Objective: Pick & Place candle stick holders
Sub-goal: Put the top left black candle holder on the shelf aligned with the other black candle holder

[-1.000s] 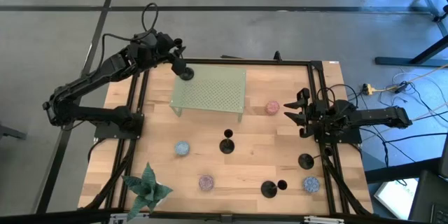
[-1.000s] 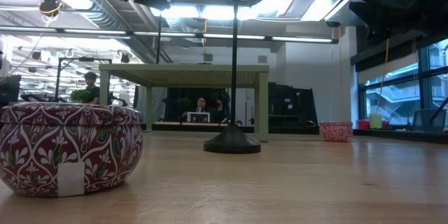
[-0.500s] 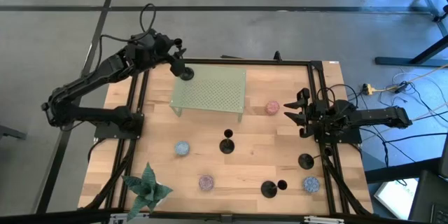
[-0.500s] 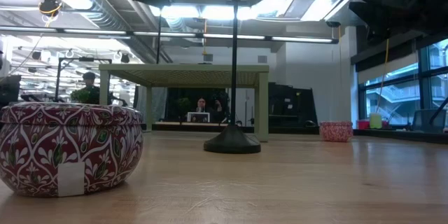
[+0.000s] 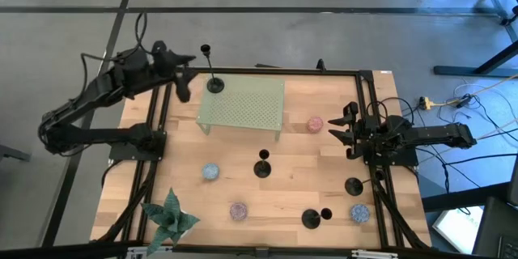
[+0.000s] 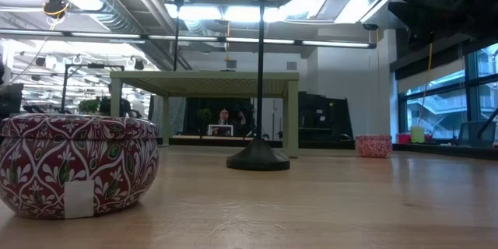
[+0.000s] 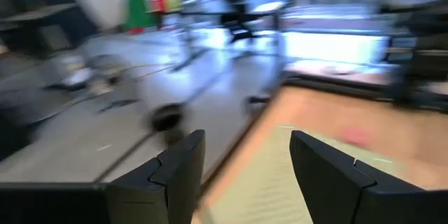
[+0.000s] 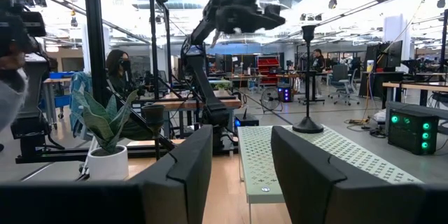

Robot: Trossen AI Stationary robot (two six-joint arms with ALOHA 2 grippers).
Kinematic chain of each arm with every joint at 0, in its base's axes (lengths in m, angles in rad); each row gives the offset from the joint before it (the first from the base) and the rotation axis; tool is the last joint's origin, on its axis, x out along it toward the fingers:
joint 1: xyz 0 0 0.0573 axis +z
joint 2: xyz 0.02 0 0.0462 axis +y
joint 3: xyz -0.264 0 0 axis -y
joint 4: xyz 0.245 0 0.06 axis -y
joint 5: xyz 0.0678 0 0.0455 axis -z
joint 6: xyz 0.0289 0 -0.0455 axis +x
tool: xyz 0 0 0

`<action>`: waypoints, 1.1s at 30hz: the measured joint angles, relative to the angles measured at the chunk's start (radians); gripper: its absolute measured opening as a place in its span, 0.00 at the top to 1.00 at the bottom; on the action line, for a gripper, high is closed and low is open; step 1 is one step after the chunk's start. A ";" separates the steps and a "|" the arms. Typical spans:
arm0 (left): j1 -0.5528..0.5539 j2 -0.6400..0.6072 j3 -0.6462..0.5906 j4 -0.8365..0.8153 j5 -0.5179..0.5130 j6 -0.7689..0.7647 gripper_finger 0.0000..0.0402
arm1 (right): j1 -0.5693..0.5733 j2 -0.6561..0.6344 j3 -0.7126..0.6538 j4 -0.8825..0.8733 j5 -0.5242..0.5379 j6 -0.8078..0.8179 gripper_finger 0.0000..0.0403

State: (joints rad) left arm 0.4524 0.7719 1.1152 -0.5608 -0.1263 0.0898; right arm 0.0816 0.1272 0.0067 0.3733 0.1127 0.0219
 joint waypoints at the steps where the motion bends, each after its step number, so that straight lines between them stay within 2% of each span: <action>1: -0.012 -0.010 0.000 -0.004 0.044 0.000 0.48 | 0.000 0.000 0.000 0.000 0.000 0.000 0.62; 7: -0.083 -0.045 0.000 -0.050 0.263 0.014 0.48 | 0.000 0.000 0.000 0.000 0.000 0.000 0.62; 11: -0.130 -0.048 0.000 -0.108 0.361 0.029 0.48 | 0.000 0.000 0.000 0.000 0.000 0.000 0.62; 15: -0.179 -0.044 0.000 -0.177 0.441 -0.018 0.48 | 0.000 0.000 0.000 0.000 0.000 0.000 0.62; 22: -0.305 -0.049 -0.110 -0.069 0.458 -0.027 0.48 | 0.000 0.000 0.000 0.000 0.000 0.000 0.62; 31: -0.468 -0.024 -0.348 0.288 0.431 -0.088 0.48 | 0.000 0.000 0.000 0.000 0.000 0.000 0.62; 33: -0.504 -0.007 -0.385 0.348 0.387 -0.087 0.48 | 0.000 0.000 0.000 0.000 0.000 0.000 0.62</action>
State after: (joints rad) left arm -0.0517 0.7649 0.7305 -0.2131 0.2612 0.0025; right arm 0.0816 0.1269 0.0067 0.3737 0.1127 0.0219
